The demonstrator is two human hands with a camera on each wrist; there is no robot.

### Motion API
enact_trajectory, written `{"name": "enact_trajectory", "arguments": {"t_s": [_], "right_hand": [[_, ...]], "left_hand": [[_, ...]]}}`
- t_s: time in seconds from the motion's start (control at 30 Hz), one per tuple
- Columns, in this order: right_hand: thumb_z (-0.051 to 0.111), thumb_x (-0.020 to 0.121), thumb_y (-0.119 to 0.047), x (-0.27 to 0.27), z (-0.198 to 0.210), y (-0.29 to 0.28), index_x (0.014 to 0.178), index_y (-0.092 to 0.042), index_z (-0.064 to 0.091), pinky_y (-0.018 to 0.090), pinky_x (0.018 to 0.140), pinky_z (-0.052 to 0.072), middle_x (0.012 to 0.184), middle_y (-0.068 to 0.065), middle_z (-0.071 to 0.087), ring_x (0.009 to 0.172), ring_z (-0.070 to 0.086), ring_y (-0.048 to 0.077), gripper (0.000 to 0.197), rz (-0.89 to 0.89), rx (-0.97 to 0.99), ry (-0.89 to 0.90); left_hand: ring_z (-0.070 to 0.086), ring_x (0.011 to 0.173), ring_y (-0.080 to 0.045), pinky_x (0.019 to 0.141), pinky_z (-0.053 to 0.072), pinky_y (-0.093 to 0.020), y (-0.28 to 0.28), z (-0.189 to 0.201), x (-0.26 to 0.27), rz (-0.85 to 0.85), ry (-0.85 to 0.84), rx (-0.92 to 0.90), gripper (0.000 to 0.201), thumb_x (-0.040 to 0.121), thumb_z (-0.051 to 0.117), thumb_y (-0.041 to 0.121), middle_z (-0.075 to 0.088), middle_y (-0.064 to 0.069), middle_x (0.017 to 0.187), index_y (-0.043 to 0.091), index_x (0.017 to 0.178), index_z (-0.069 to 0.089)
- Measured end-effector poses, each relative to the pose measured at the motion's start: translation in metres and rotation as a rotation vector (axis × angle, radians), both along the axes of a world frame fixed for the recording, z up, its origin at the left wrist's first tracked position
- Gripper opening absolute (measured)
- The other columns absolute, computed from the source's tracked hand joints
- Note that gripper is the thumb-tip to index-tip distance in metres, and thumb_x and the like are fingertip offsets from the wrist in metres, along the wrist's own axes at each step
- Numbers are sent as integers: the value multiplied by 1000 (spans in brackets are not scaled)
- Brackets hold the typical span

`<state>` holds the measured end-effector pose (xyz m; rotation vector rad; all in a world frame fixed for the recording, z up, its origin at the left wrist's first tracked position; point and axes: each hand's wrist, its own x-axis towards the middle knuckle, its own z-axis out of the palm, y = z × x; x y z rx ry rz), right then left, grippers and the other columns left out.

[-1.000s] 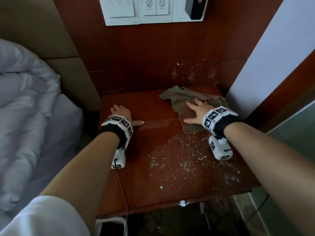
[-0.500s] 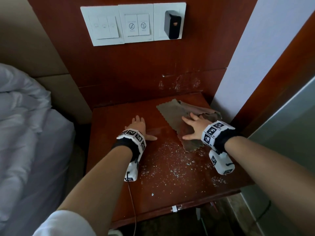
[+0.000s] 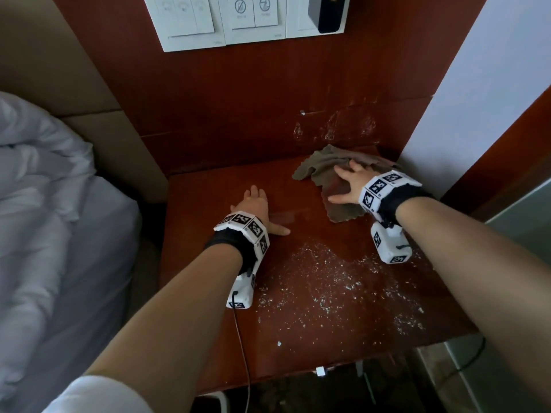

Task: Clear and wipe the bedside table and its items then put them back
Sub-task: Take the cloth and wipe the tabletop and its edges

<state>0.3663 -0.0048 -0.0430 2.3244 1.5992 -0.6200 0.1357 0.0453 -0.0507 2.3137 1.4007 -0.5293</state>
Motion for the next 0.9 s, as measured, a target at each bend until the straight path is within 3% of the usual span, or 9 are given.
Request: {"name": "enact_trajectory", "arguments": {"t_s": [0.5,0.9], "right_hand": [[46,82,-69,16,2,29,151,-30,3,52,117,12,159,7,-6,144,4,40,90,-4,20,-12],[48,84,-64,12,2,-2,150,-31,2,50,116,21,159,6,-6,145,10,37,87,-4,0,-22]], "left_hand": [[-1,147,-25,115,18,-55,13,0,15,28,4,15,120,69,70,59,-9,-10,158,6,150,-3],[1,146,-29,116,21,-51,22,-5,17,16,-4,33,123,67,70,61,-7,-14,158,4,149,-2]]}}
